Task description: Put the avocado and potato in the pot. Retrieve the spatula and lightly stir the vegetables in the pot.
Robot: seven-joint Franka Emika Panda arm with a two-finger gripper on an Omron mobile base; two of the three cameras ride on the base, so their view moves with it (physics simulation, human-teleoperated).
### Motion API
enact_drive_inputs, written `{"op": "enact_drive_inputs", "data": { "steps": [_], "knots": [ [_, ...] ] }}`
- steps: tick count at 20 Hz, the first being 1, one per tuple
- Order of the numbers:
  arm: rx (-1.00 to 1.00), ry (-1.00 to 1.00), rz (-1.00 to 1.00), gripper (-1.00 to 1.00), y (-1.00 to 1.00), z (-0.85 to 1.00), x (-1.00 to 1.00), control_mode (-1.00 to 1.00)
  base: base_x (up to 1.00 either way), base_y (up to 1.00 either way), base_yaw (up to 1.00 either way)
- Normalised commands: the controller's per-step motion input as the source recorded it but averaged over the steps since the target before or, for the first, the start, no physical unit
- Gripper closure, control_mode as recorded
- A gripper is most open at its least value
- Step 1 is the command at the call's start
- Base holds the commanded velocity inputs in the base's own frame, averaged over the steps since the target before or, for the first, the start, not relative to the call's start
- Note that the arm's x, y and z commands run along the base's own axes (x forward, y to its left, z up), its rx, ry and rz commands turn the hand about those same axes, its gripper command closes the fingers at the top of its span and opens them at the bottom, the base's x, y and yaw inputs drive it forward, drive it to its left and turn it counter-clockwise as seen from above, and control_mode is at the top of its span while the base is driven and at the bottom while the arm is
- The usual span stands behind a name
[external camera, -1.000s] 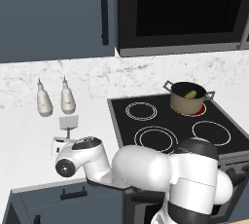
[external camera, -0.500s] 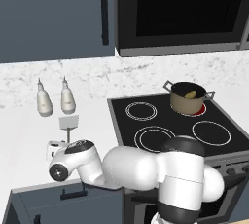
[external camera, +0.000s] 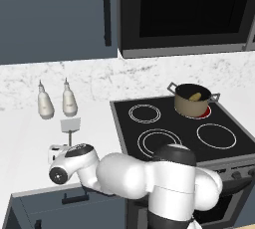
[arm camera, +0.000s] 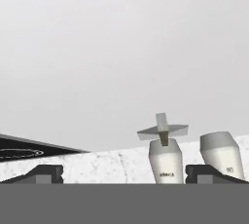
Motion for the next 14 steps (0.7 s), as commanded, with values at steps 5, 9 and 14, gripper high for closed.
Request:
{"op": "enact_drive_inputs", "data": {
  "steps": [5,9,14],
  "knots": [
    [-0.06,0.00,0.01,-1.00,0.10,-0.22,0.25,-1.00,0.00,0.00,0.00],
    [-0.04,0.00,0.02,-1.00,0.19,-0.17,0.27,-1.00,0.00,0.00,0.00],
    [-0.03,0.00,0.02,-1.00,0.20,-0.17,0.27,-1.00,0.00,0.00,0.00]
  ]
}}
